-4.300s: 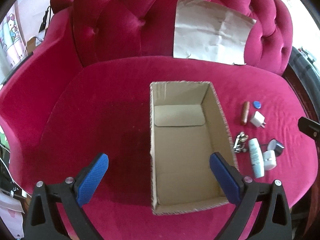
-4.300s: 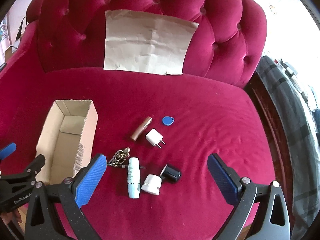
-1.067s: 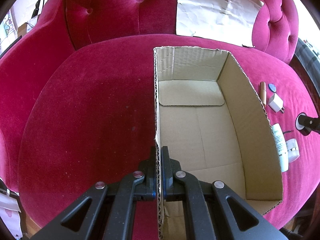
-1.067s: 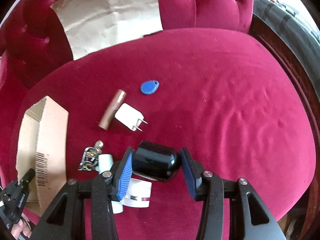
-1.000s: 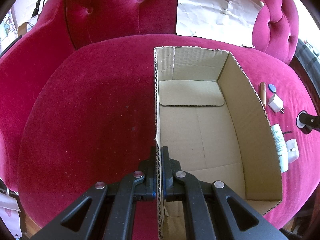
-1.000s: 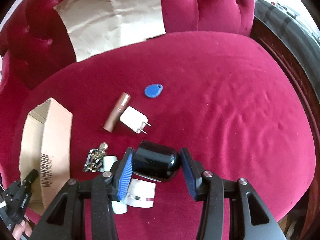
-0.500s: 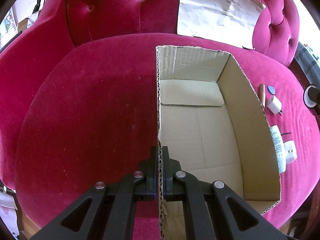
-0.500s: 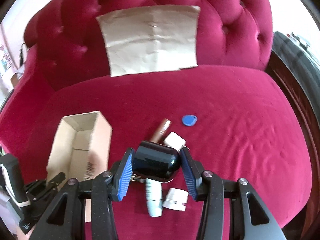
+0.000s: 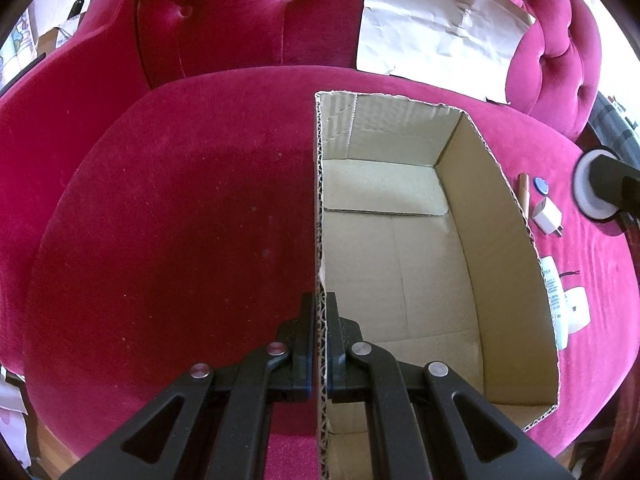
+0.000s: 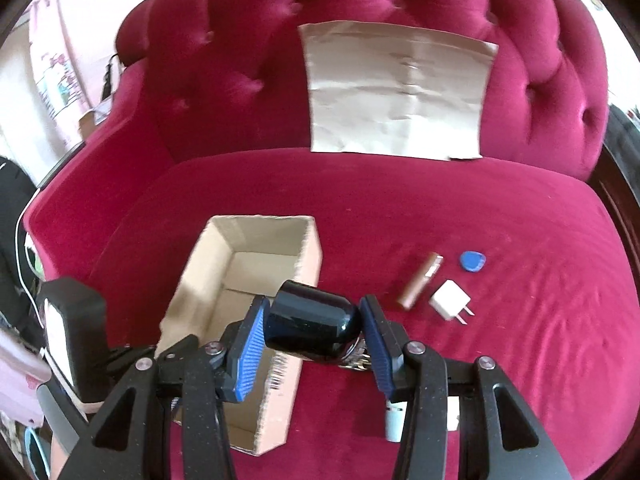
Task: Organize rigid objects
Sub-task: 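Lift the black cup with the right gripper and carry it over the box, then lower the black cup into the box and open the right gripper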
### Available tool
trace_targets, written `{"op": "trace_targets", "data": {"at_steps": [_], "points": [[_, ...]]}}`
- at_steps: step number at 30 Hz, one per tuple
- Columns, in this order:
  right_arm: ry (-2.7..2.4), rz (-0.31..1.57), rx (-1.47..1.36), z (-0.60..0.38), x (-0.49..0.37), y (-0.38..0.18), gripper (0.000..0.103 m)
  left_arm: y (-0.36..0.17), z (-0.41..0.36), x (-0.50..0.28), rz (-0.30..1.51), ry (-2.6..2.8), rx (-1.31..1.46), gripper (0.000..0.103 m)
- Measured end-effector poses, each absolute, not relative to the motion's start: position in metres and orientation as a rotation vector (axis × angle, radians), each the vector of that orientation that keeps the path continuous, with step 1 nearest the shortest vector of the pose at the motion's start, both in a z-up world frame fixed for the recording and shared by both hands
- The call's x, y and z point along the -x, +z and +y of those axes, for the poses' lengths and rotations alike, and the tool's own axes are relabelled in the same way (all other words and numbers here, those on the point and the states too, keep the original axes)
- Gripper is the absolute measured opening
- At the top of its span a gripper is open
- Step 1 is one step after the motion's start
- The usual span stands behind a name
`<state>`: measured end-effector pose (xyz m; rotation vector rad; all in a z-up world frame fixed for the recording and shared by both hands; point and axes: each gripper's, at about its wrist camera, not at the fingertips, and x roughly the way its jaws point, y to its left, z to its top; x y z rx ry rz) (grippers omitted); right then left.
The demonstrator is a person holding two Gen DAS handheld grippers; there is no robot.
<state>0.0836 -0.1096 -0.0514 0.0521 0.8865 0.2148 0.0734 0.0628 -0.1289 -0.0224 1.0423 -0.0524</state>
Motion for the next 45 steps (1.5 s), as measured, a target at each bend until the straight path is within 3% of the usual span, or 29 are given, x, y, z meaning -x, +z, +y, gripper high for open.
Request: {"op": "trace_targets", "data": {"at_steps": [31,36,45], "points": [[0.341,0.893,-0.06,-0.054,-0.106,-0.09,0.051,-0.13,0.069,-0.075,1.043,-0.063,0.043,0.004],[0.323,0.869,-0.052,-0.056,-0.104,-0.085,0.061,-0.13,0.069,-0.074,1.041,-0.06,0.043,0.004],[0.256,0.852,-0.032,-0.065,-0.107,-0.082,0.088,-0.13,0.071,-0.074,1.041,-0.063,0.055,0.004]]}}
